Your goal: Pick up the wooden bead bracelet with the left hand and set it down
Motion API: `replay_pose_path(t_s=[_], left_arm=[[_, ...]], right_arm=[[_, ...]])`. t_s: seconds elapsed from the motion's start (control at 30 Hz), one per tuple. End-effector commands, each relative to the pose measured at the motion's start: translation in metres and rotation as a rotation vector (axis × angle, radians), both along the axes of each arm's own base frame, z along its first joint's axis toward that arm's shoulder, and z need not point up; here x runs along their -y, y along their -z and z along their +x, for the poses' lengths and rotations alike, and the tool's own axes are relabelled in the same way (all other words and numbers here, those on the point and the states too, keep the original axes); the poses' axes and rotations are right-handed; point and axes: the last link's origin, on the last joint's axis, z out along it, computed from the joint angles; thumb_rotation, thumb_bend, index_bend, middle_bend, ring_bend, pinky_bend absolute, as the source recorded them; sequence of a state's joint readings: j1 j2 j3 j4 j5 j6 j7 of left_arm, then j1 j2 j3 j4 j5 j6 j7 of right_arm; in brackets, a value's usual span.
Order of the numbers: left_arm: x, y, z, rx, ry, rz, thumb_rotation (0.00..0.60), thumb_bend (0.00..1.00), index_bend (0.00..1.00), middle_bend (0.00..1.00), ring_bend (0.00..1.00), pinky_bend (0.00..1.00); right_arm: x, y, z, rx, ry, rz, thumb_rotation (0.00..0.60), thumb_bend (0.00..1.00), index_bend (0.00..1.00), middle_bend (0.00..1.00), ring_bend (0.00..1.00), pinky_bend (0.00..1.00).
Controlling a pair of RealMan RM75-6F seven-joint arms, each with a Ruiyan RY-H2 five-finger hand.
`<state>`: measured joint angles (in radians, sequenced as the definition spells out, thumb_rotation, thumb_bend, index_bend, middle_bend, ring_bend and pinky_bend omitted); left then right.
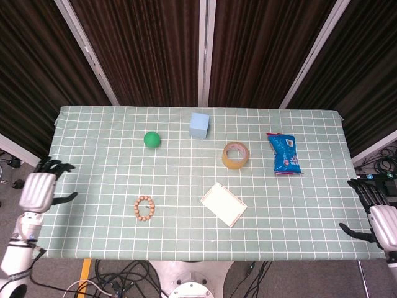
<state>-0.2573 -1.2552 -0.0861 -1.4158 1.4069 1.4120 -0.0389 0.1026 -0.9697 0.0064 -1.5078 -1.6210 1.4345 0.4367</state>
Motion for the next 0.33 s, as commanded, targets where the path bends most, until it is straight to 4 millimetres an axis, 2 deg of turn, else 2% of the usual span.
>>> replay_pose_path(t_s=[0.03,0.2,0.33], left_arm=[[0.042,-0.022,-0.019,-0.067,-0.086,0.047,0.600,0.09,0.31,0.32,0.17,0.13],[0.086,-0.027,-0.021,-0.110,-0.150,0.021,0.600,0.09,0.20,0.18,0.04,0.08],[0.106,-0.023,-0.014,-0.113,-0.154,0.022,0.600,0.09,0.19,0.16,0.04,0.08]], right_arm=[[0.000,0.002,0.002,-0.014,-0.023,-0.015,0.600,0.10,0.00,0.00,0.00,0.00],[-0.003,0.008,0.007,-0.052,-0.041,-0.046,0.600,0.10,0.00,0.00,0.00,0.00],[-0.005,0.014,0.012,-0.058,-0.045,-0.056,0.600,0.10,0.00,0.00,0.00,0.00]])
